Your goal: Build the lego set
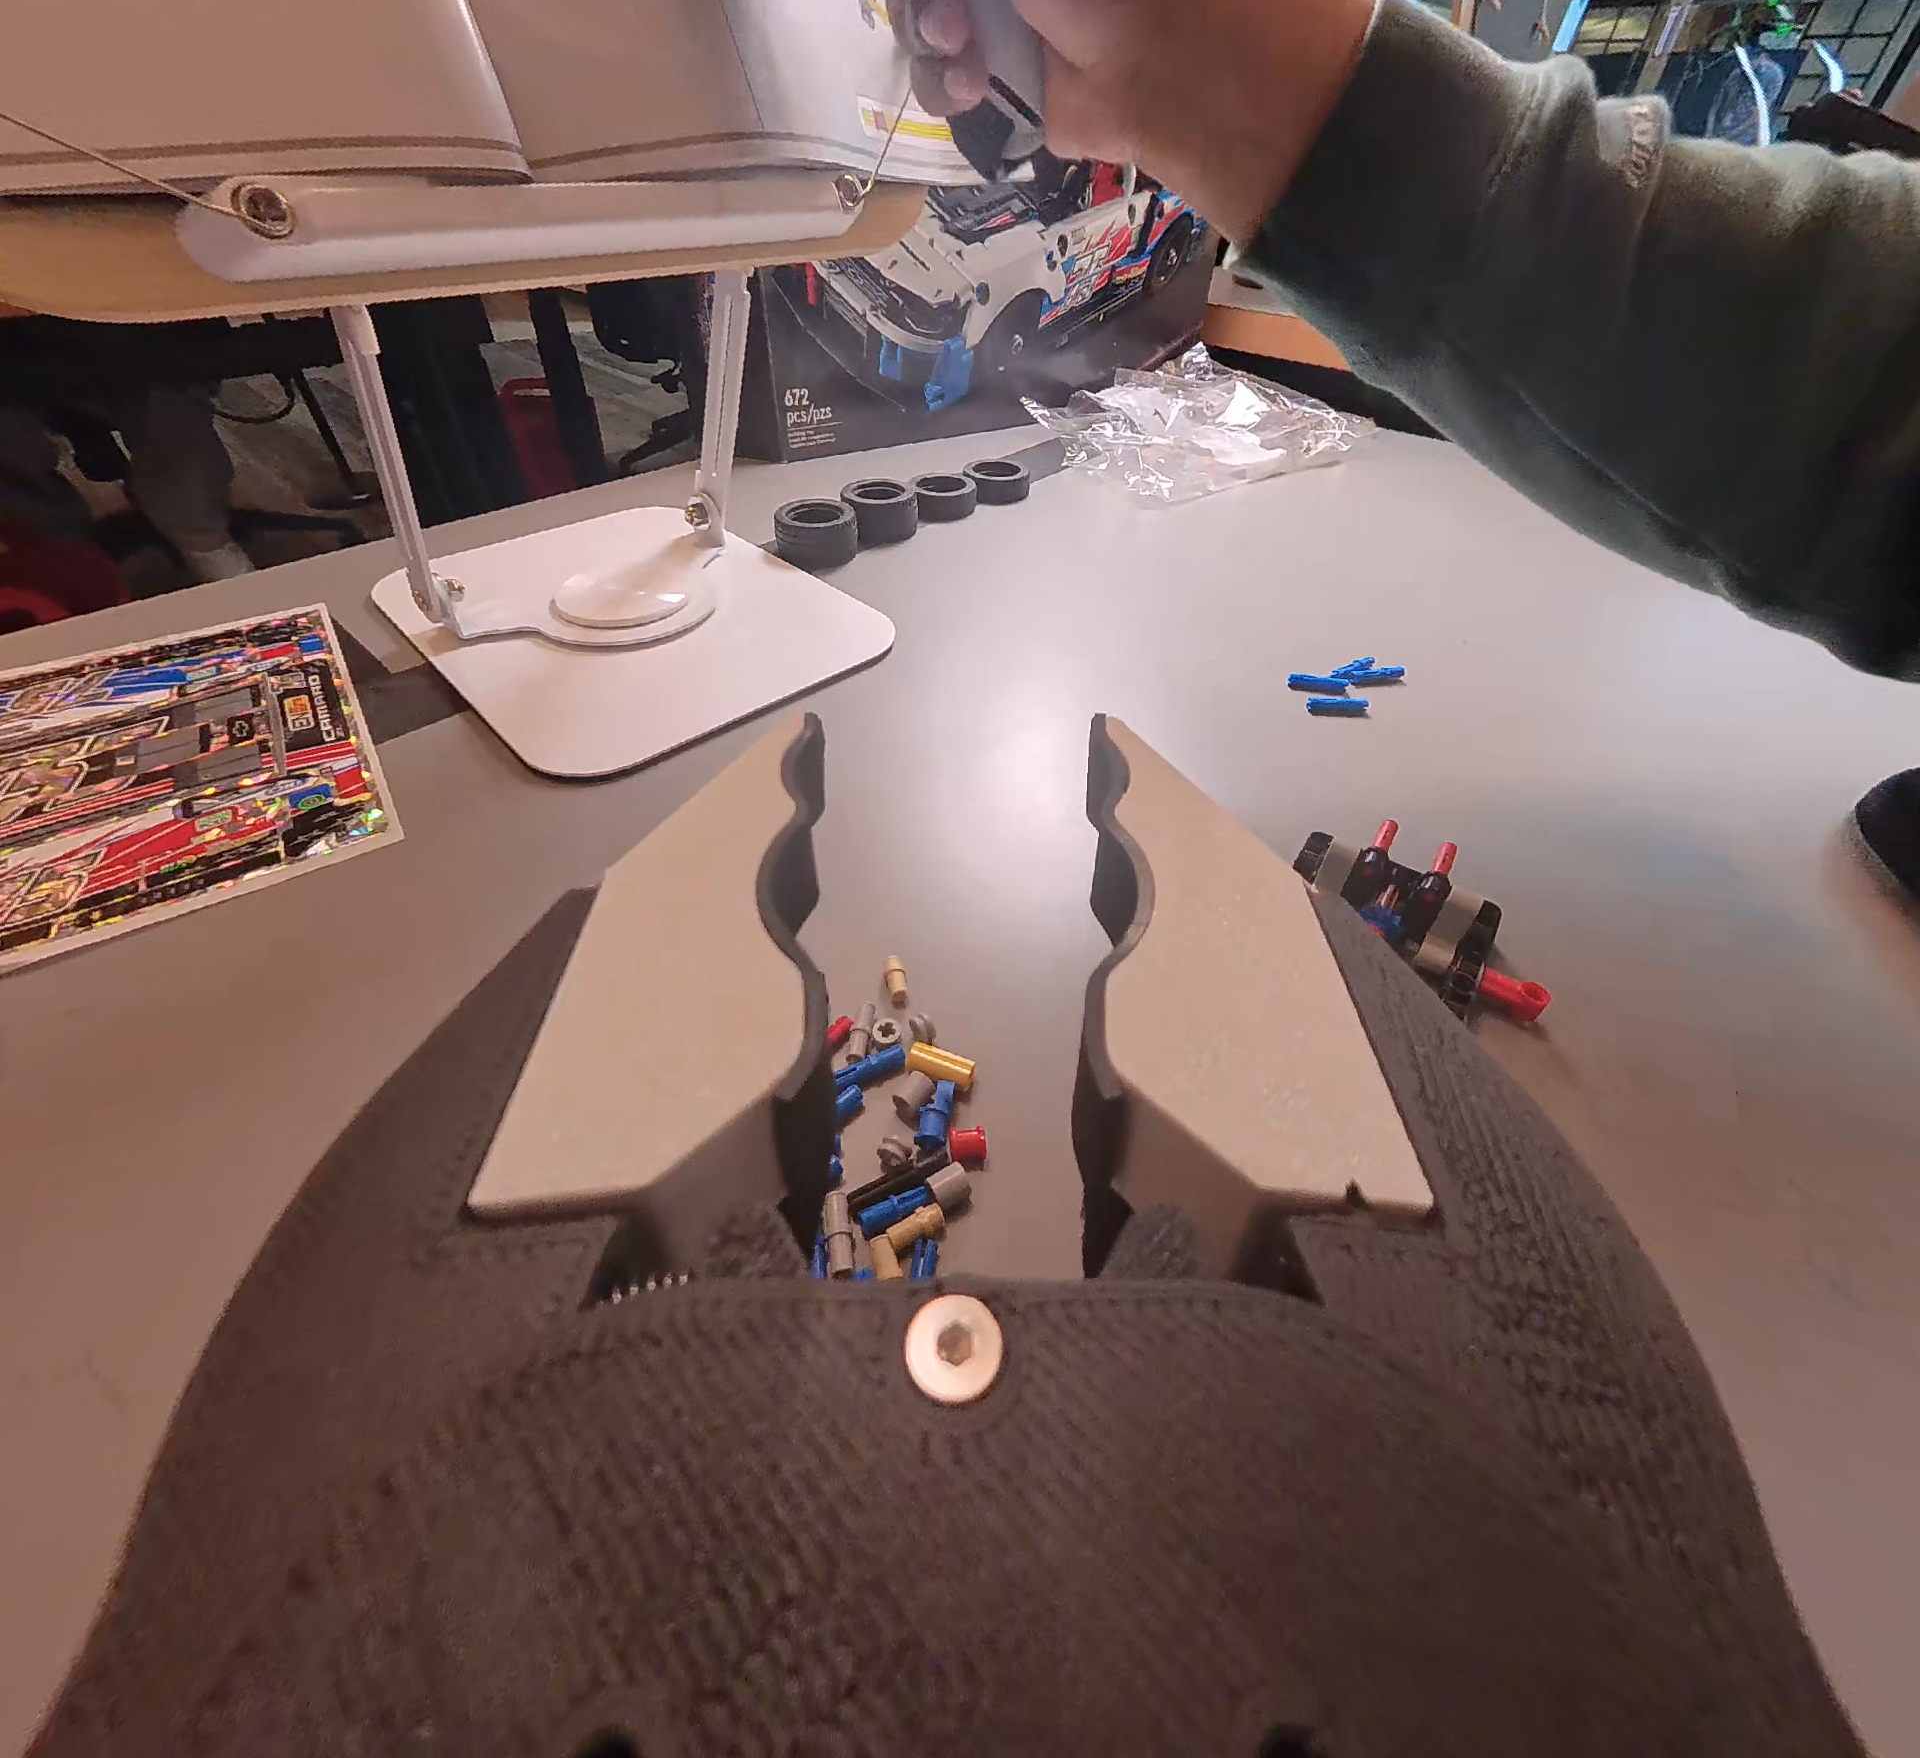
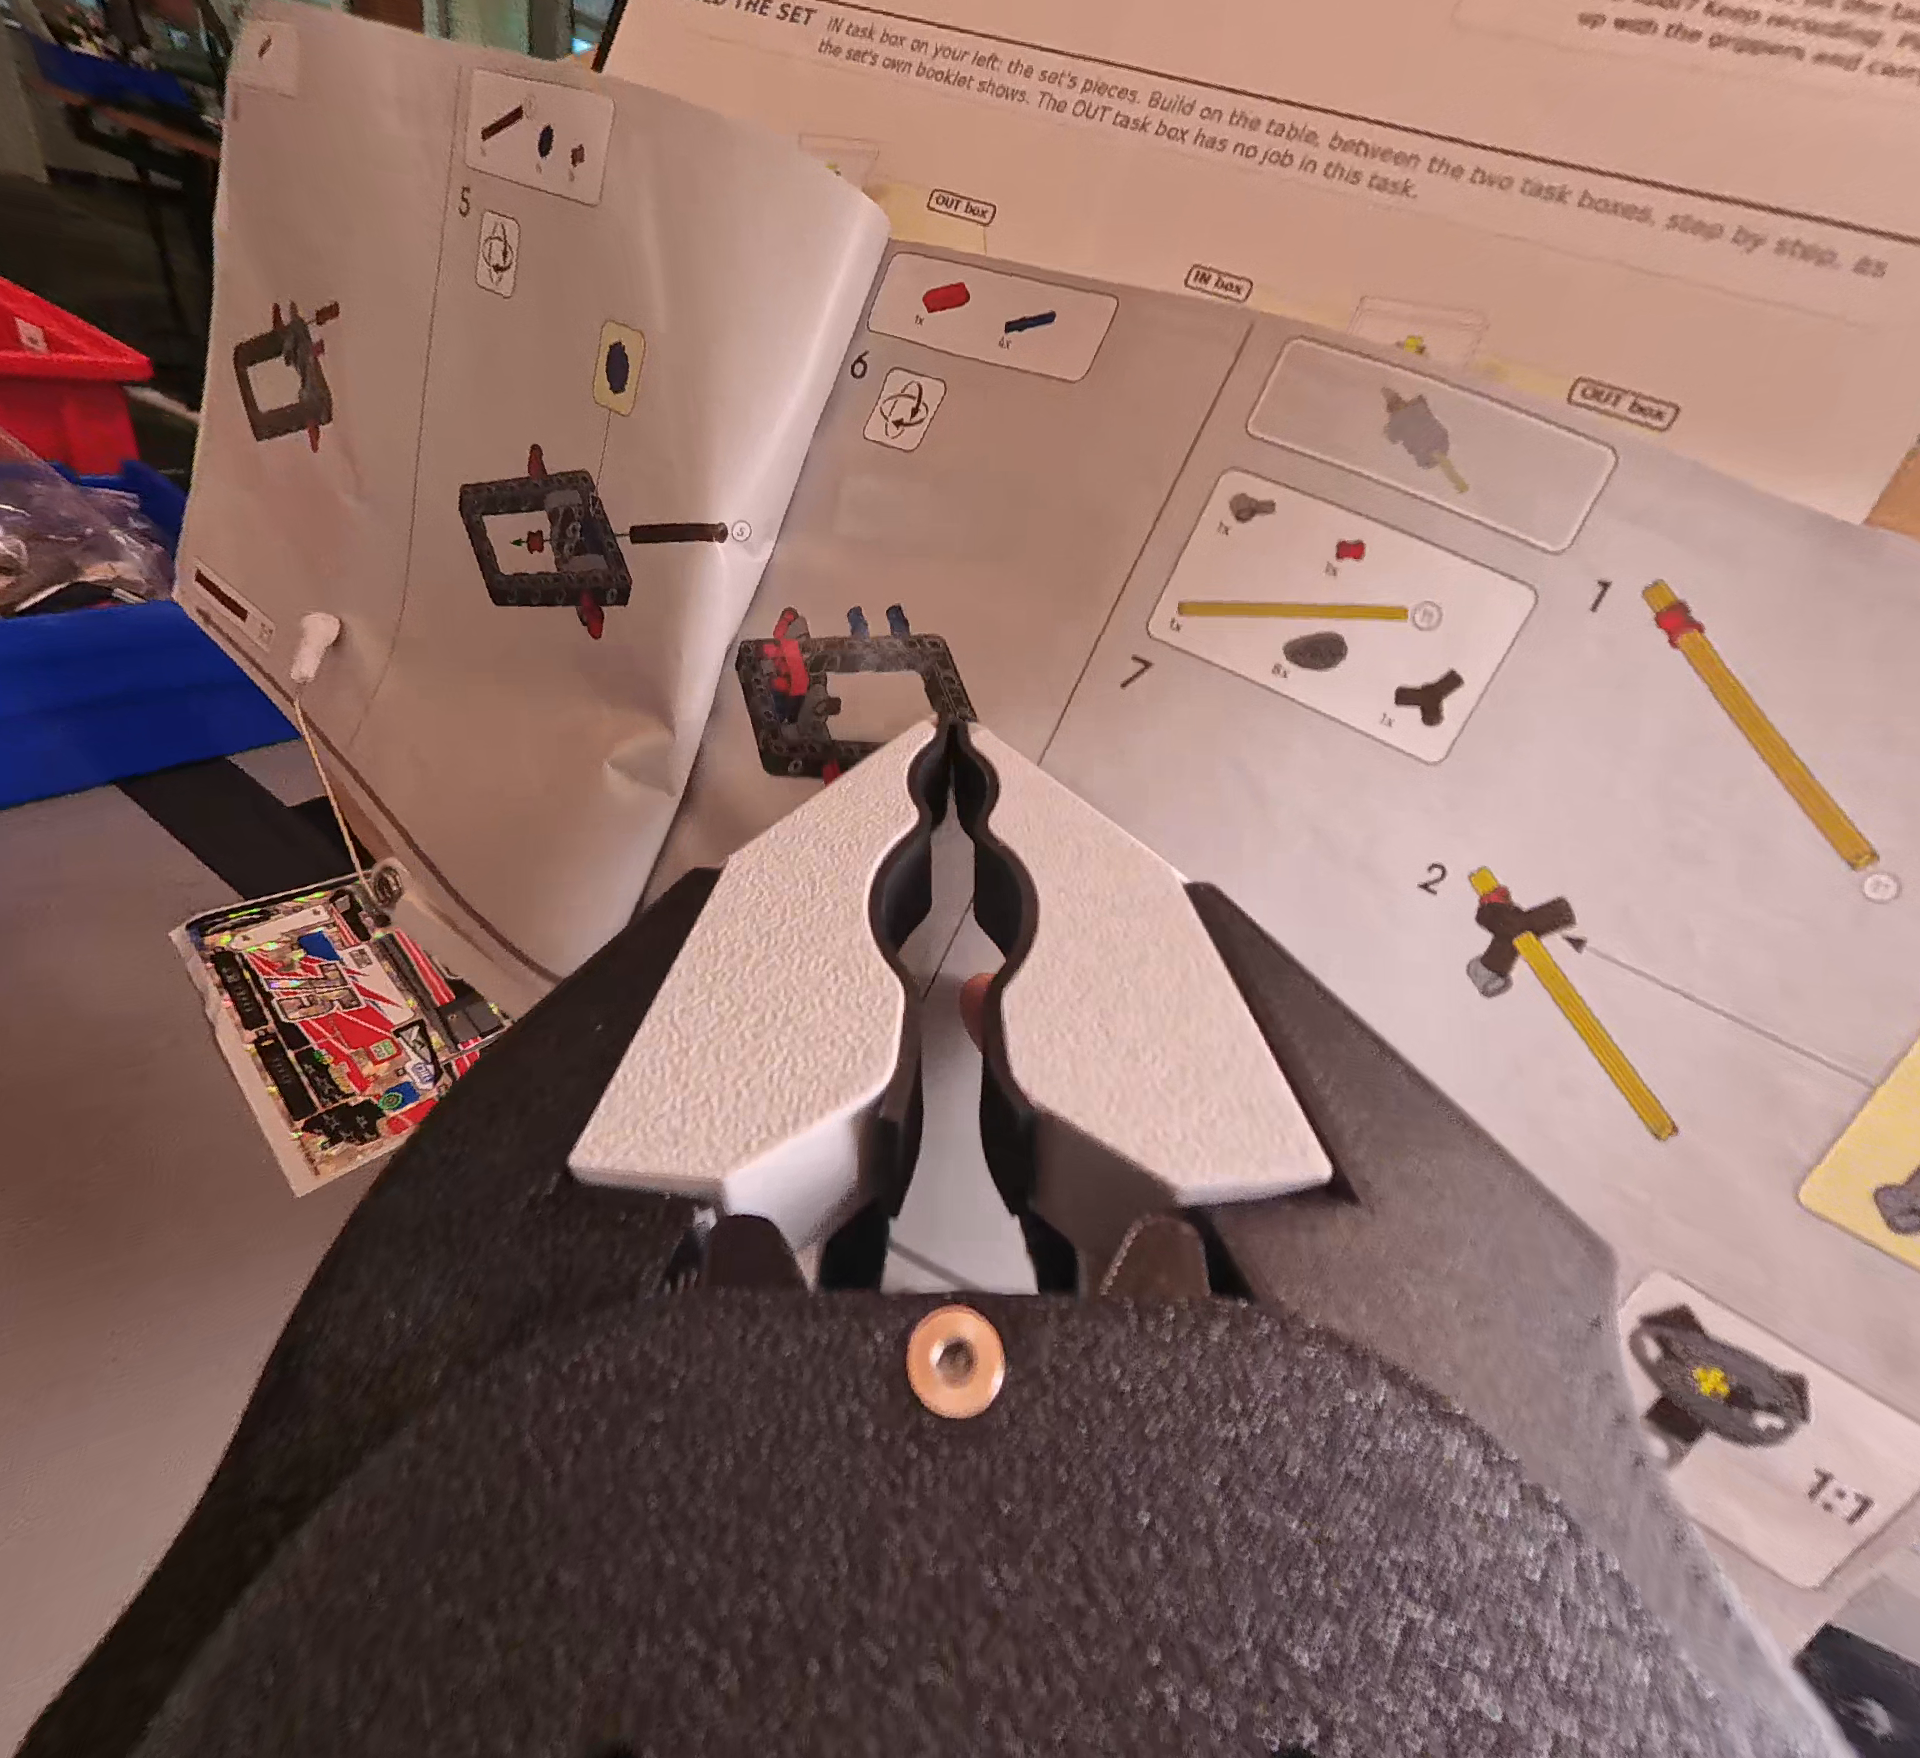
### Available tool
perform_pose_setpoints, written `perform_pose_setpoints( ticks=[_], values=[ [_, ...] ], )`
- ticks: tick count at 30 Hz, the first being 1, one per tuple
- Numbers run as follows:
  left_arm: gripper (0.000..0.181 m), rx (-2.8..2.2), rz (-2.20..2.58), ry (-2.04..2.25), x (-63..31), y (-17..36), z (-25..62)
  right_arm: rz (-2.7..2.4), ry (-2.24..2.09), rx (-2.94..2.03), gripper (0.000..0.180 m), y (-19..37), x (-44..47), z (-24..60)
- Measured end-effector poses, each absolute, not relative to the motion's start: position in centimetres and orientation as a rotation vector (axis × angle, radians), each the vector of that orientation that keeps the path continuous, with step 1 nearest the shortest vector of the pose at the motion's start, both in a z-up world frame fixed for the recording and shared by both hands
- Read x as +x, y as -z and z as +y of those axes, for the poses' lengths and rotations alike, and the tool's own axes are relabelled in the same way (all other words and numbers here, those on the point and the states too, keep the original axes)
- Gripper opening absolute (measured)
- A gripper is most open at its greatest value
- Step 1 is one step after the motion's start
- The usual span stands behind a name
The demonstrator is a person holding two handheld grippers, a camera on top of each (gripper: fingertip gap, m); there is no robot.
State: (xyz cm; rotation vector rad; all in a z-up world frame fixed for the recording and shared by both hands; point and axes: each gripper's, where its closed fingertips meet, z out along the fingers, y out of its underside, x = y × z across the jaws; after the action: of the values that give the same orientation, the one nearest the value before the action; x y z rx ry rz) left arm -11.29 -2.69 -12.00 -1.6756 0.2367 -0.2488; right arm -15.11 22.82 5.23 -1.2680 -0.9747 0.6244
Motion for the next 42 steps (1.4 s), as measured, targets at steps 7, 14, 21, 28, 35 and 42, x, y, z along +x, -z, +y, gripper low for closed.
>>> perform_pose_setpoints(
  ticks=[7, 14, 21, 28, 35, 42],
  values=[
    [0.05, -1.677, 0.243, 0.25, -11.2, 12.0, -2.7, -1.06, -0.545, -1.265, 0.0, -6.3, -17.3, 22.6],
    [0.049, -1.687, 0.243, 0.262, -11.1, 12.2, -2.7, -1.1, -0.512, -1.301, 0.0, -4.9, -17.2, 22.1],
    [0.049, -1.693, 0.242, 0.263, -11.1, 12.3, -2.7, -1.062, -0.521, -1.319, 0.0, -4.1, -15.6, 22.3],
    [0.049, -1.695, 0.241, 0.257, -11.2, 12.4, -2.6, -1.047, -0.532, -1.311, 0.0, -3.8, -15.4, 22.2],
    [0.049, -1.696, 0.242, 0.255, -11.2, 12.4, -2.6, -1.044, -0.528, -1.303, 0.0, -3.7, -15.4, 22.3],
    [0.049, -1.698, 0.251, 0.248, -11.1, 12.4, -2.7, -1.05, -0.523, -1.302, 0.0, -3.8, -15.5, 22.4]
  ],
)
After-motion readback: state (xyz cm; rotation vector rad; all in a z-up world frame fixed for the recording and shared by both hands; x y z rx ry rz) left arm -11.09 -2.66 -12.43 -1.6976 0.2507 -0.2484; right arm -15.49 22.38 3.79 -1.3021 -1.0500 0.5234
